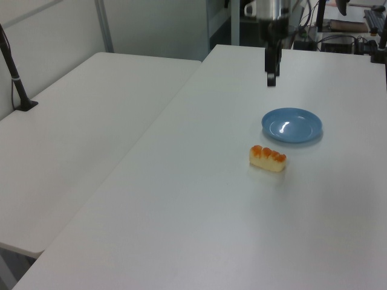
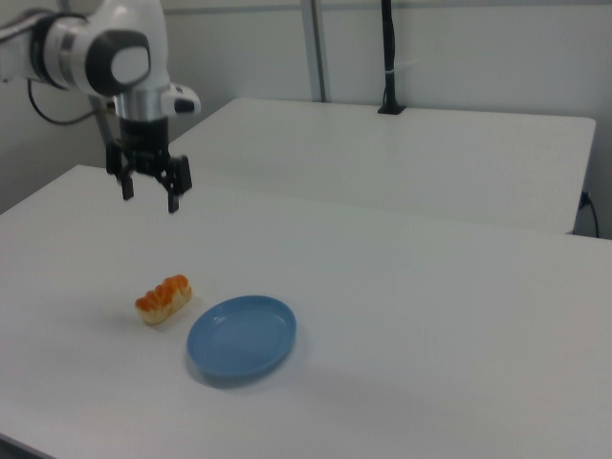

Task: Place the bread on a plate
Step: 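Close the gripper around the bread roll, then lift the bread roll and carry it over the blue plate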

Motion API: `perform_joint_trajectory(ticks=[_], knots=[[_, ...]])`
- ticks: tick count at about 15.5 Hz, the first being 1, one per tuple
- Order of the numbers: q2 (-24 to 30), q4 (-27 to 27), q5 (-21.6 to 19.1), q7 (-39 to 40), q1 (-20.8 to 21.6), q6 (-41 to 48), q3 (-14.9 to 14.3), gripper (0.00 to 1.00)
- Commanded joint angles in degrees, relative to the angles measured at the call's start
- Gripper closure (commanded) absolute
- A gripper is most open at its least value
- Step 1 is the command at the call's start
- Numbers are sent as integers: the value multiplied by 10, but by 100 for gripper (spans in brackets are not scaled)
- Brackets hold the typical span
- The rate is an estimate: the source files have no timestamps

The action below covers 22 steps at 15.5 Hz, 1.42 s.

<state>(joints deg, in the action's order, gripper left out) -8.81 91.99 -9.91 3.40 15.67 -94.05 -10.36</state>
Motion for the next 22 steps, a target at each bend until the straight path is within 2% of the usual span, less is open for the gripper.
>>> perform_joint_trajectory(ticks=[1,4,13,22], knots=[[-47,30,-16,10,16,-60,5,0],[-61,67,-15,10,20,-118,14,0],[-97,95,-11,11,29,-155,14,0],[-124,97,-11,10,29,-179,14,0]])
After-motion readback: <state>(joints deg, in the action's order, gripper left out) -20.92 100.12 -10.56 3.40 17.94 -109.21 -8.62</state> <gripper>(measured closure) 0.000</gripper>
